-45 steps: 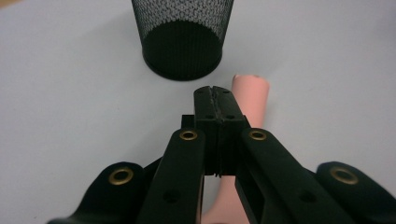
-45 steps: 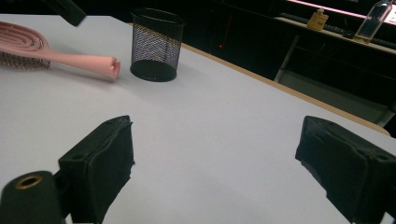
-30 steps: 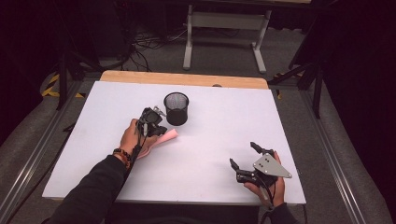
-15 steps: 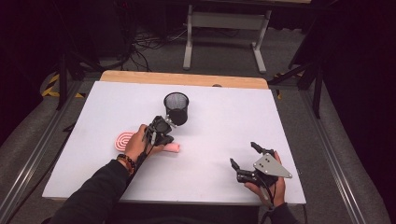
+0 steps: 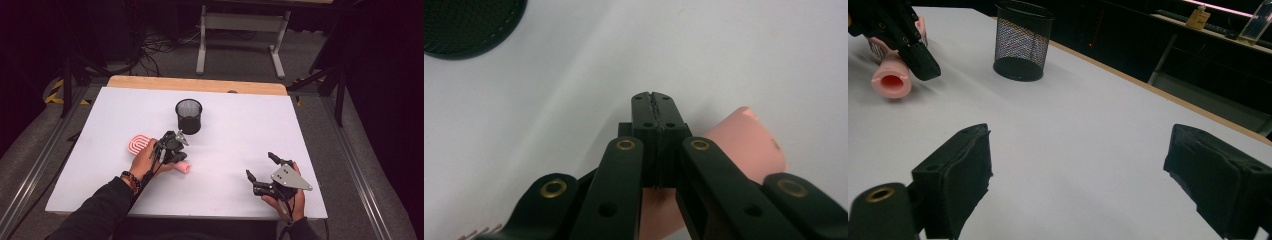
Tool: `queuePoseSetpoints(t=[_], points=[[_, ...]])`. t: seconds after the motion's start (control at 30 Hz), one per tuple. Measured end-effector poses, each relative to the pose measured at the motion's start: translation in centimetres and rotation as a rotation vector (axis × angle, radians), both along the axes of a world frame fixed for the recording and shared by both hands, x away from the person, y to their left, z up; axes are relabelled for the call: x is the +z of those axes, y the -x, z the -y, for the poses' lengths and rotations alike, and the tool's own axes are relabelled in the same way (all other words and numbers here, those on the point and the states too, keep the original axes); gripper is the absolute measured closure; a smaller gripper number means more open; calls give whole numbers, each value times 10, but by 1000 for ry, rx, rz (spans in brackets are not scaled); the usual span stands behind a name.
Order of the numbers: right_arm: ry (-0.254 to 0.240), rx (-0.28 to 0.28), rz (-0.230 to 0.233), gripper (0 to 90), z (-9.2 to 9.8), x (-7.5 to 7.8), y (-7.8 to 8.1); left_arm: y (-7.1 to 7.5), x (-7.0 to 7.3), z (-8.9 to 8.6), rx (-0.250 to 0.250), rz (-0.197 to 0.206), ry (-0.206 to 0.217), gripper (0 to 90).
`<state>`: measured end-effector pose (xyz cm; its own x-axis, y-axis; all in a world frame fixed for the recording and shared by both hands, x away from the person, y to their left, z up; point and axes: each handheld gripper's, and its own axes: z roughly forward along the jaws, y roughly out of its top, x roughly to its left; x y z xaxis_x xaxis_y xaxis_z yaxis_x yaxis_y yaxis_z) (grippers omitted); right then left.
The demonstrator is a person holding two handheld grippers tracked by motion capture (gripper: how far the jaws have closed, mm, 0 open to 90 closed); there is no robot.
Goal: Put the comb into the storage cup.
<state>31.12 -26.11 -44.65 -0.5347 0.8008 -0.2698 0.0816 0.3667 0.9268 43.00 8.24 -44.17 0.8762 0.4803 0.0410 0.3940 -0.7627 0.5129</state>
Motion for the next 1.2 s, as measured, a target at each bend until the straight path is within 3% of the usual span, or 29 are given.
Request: queuePoseSetpoints(t=[0.17,0.43,0.93,1.2], points=[[4,-1,0,114,-1,0,0,10,2,-2,-32,14,-15,897],[7,2,-4,114,-2,-1,0,19,3,-8,-56,14,-2,897],[10,-1,-11,115,-3,-2,-1,25,-5,-25,-39,13,12,897],[10,-1,-12,115,-2,-2,-2,24,-6,-25,-35,12,22,897]])
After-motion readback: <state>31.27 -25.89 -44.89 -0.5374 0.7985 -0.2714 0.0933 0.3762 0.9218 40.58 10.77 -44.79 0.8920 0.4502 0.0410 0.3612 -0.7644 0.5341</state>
